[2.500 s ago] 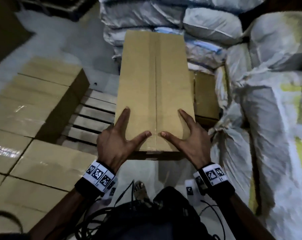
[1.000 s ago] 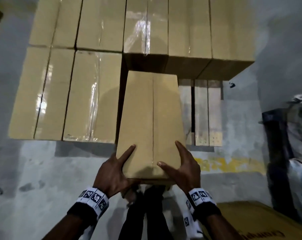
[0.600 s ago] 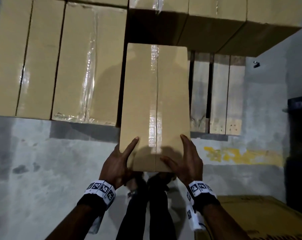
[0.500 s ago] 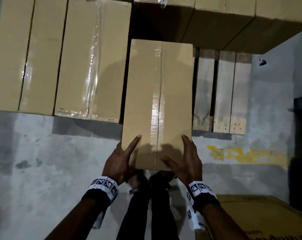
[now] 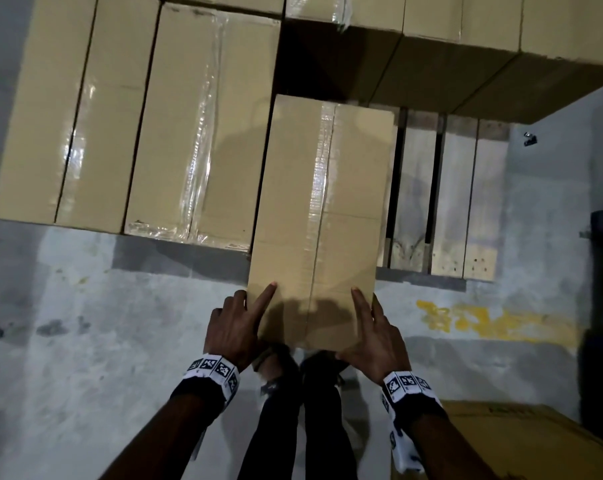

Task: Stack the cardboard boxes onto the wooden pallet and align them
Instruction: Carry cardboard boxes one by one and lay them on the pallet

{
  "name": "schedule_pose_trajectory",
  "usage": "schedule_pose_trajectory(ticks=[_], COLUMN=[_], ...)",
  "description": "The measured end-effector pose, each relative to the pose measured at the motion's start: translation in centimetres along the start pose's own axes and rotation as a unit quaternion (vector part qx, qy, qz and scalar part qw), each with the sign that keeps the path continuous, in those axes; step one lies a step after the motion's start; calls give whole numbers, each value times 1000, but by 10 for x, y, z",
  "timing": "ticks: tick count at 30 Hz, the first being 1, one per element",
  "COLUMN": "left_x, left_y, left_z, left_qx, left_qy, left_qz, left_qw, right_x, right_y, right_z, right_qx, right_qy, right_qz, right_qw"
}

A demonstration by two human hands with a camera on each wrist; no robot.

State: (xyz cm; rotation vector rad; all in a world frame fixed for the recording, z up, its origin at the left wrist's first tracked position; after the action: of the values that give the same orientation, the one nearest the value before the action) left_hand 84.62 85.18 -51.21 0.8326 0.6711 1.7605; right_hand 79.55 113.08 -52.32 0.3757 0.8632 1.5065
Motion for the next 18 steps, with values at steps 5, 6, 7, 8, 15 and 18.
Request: schedule_pose_trajectory(ticks=[5,6,7,8,15,18], left_x=[-1,-2,-3,-4,-6,-8], left_y=[7,9,12,14,32,40], left_z=[-8,-11,-15,-19,-51,-62], left_qx=[49,52,53,53,65,67], left_qy=[-24,-25,-24,-21,-30,-39], left_qz=[-57,-58,-59,-60,-71,-80], left_qw=[997,997,997,997,995,994], right_x=[3,3,3,3,-1,-3], right_y=[11,13,17,20,46,56], right_z=[-8,-10,-13,-16,-43,-55], right_qx=[8,9,10,11,13,9], right_qy=[-7,-8,-7,-6,-8,-10], right_qz=[-1,3,10,14,13,12], right_qw=[1000,1000,1000,1000,1000,1000])
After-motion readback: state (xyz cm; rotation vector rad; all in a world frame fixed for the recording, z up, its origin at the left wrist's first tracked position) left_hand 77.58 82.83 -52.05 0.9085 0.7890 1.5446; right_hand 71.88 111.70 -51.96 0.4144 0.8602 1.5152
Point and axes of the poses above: each hand's wrist, its own z-axis away from the middle knuckle, its own y-axis out of the back of the hand, x = y × z, the point moved 4 cm from there along -z, towards the middle knuckle, and after that the axes turned 5 degrees about z, right-handed, at the moved point
